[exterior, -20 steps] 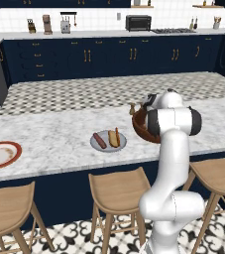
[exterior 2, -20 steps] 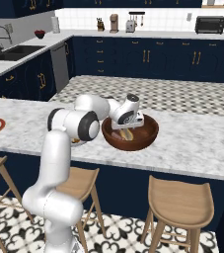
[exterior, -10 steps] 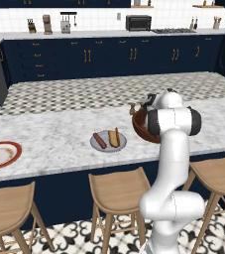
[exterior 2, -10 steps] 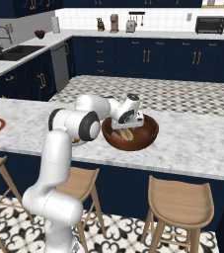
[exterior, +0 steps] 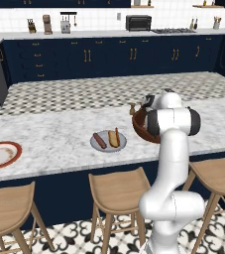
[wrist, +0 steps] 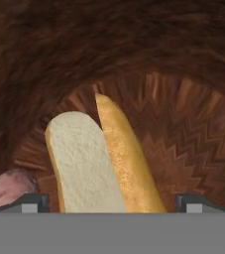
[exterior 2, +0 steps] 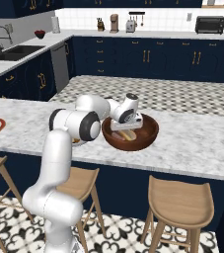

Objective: Place one bun and one sausage from the bowl on each plate.

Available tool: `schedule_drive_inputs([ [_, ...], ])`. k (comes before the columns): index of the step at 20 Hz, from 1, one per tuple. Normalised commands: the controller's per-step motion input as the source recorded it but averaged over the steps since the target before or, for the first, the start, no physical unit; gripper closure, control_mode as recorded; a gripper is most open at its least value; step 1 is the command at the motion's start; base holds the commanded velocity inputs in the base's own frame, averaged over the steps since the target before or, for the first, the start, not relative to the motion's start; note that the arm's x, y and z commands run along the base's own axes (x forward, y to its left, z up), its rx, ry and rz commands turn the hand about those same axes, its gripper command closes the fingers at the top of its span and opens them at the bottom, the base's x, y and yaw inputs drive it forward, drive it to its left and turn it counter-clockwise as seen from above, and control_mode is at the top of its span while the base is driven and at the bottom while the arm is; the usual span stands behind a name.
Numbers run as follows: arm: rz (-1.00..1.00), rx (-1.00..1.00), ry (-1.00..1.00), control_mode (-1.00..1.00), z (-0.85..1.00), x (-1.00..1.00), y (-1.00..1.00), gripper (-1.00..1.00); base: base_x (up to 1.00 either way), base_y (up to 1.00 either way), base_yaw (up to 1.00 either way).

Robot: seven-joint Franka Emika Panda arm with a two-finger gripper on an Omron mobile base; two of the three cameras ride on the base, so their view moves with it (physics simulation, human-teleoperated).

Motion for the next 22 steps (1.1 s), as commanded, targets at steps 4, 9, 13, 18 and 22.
schedule_drive_inputs([
  [4,0.04,0.00,0.00,-1.00,-0.20,0.00,0.00,-1.00,0.00,0.00,0.00],
  [9,0.01,0.00,0.00,-1.00,-0.03,0.00,0.00,1.00,0.00,0.00,0.00],
  [13,0.00,0.00,-0.01,-1.00,0.34,-0.18,-0.04,1.00,0.00,0.00,0.00],
  [18,-0.04,-0.02,0.00,-1.00,0.74,-0.58,0.00,1.00,0.00,0.00,0.00],
  [22,-0.18,-0.02,0.00,-1.00,0.64,-0.95,0.15,1.00,0.00,0.00,0.00],
])
